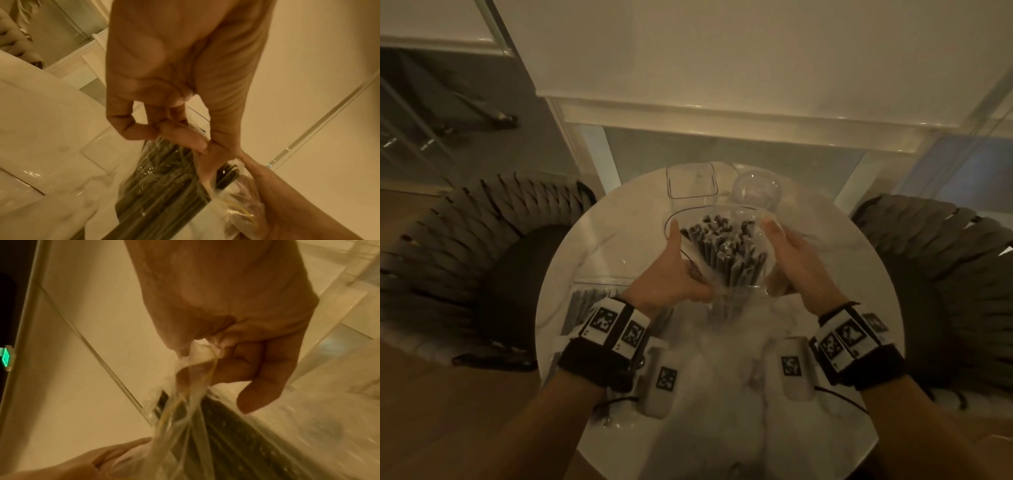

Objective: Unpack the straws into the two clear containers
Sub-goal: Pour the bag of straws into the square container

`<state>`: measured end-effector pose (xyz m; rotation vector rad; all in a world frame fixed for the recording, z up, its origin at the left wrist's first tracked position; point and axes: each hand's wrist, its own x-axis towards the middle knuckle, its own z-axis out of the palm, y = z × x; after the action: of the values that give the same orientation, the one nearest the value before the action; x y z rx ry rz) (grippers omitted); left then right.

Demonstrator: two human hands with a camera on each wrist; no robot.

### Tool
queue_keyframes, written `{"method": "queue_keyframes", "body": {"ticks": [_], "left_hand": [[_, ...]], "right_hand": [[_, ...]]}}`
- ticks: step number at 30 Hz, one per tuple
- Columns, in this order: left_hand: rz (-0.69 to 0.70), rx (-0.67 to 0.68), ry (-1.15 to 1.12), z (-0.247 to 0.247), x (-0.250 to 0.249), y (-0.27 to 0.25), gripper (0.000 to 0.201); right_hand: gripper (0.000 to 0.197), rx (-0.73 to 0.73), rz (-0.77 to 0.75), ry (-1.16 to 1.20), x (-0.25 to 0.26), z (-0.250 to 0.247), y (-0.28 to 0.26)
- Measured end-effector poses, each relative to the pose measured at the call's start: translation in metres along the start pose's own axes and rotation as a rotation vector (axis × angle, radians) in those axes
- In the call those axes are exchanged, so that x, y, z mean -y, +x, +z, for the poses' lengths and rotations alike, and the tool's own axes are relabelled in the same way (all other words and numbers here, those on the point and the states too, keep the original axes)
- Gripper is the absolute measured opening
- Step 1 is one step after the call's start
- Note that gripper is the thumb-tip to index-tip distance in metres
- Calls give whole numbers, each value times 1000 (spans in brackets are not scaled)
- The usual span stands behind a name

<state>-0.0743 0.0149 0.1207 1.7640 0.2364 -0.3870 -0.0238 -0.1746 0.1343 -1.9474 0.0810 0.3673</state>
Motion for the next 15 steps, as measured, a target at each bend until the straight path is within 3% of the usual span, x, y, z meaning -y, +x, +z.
{"method": "queue_keyframes", "body": {"ticks": [2, 5, 9, 11, 15], "left_hand": [[-17, 40, 44, -2, -2, 3, 131], [13, 55, 123, -5, -8, 4, 128], [53, -102, 387, -22, -12, 4, 109], [57, -114, 314, -30, -8, 12, 92], [17, -63, -69, -32, -1, 25, 67]], "right_hand": [[51, -4, -91, 7, 0, -2, 7], [41, -3, -225, 60, -3, -7, 21], [34, 176, -64, 607, -10, -13, 31], [41, 261, -6, 727, -16, -11, 30], [45, 316, -3, 768, -28, -6, 30]]}}
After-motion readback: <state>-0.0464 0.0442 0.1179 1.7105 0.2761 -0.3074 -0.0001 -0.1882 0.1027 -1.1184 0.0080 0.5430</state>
